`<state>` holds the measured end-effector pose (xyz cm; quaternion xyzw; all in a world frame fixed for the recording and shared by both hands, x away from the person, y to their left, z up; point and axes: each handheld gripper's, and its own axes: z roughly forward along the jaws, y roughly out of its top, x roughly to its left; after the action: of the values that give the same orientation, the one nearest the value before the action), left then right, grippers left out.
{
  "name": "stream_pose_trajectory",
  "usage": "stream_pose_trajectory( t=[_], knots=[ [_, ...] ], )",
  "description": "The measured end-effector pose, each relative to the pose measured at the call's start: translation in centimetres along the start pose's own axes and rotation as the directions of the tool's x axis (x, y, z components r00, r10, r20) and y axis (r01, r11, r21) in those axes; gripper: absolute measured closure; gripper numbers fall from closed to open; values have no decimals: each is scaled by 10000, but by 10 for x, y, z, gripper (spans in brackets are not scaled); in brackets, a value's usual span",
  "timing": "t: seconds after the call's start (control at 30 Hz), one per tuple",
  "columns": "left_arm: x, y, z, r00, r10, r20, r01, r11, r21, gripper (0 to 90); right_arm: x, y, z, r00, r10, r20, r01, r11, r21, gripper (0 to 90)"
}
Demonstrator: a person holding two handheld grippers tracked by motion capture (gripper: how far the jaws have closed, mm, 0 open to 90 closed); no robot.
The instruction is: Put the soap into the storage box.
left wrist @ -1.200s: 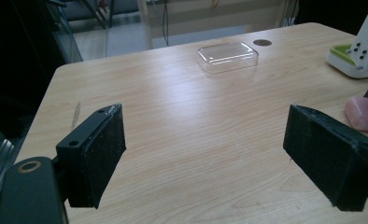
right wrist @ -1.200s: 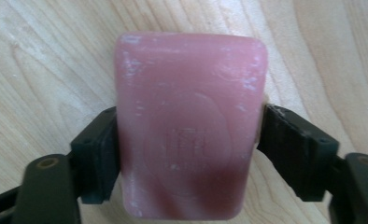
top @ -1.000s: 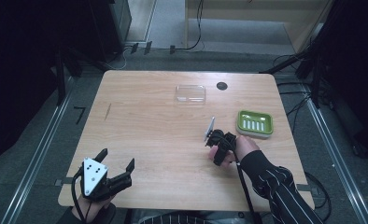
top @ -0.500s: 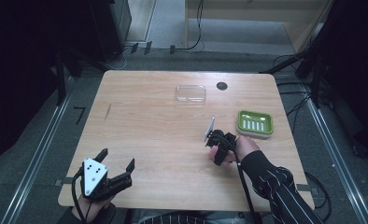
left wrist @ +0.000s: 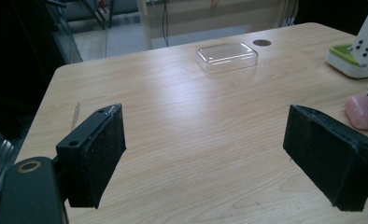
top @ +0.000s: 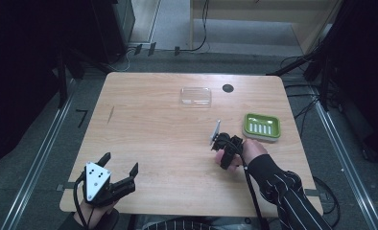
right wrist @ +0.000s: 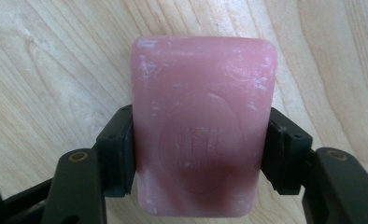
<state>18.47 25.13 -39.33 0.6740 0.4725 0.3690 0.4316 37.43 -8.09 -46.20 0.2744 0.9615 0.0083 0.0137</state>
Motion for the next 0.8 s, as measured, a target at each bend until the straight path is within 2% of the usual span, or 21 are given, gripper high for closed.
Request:
stream_pose_trajectory(
  t=[0.8],
  knots=[
    [0, 0, 0, 10000, -27, -7, 27, 10000, -16, 134, -12, -16, -16, 9997, 126, 217, -125, 9999, -69, 386]
  ],
)
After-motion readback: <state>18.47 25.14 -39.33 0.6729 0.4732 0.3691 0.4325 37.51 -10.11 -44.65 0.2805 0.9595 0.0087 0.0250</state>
